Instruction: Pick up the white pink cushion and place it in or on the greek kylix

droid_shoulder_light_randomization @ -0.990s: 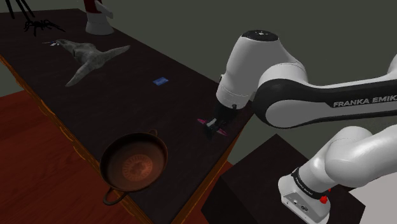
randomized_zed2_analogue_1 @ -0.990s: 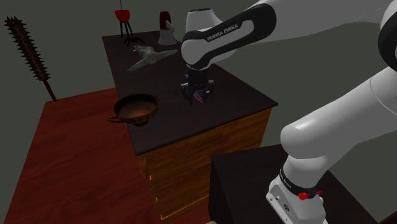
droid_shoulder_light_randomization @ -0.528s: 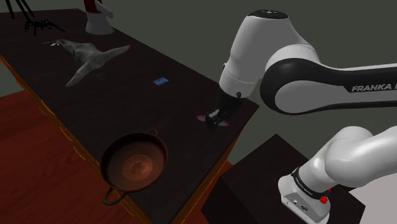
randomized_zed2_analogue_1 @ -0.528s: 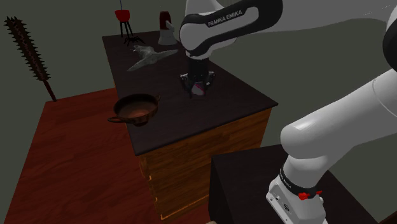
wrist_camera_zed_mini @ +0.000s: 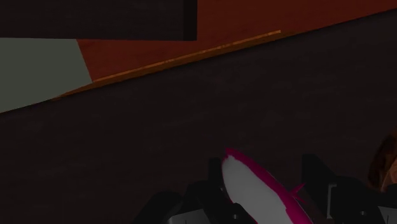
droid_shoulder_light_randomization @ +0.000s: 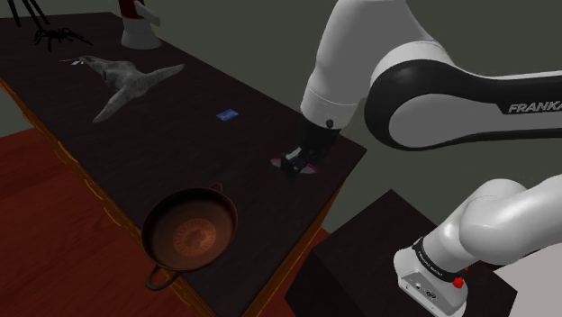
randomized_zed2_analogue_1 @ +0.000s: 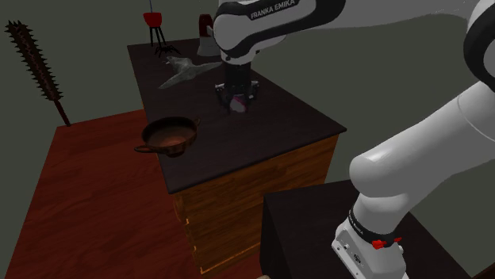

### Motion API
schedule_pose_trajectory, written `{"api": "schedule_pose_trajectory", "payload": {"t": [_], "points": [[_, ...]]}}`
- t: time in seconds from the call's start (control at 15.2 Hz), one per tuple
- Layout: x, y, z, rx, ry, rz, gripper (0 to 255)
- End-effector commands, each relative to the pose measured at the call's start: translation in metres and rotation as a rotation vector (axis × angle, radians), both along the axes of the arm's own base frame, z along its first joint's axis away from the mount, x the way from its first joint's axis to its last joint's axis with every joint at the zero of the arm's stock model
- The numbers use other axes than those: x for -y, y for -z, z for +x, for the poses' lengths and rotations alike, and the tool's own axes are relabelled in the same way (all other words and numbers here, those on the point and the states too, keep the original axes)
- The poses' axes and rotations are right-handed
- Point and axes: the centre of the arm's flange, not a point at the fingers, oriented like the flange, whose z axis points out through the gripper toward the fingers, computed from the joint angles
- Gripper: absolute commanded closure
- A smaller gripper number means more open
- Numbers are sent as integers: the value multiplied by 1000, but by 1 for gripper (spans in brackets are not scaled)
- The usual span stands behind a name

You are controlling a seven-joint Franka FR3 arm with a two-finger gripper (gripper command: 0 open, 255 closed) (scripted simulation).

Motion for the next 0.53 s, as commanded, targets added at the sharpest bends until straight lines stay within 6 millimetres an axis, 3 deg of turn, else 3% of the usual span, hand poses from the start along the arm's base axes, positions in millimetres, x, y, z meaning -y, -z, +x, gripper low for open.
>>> {"api": "schedule_pose_trajectory", "payload": {"t": [0.0, 0.46], "points": [[-25, 0, 4, 0, 1, 1, 255], [-116, 3, 22, 0, 1, 1, 255]]}}
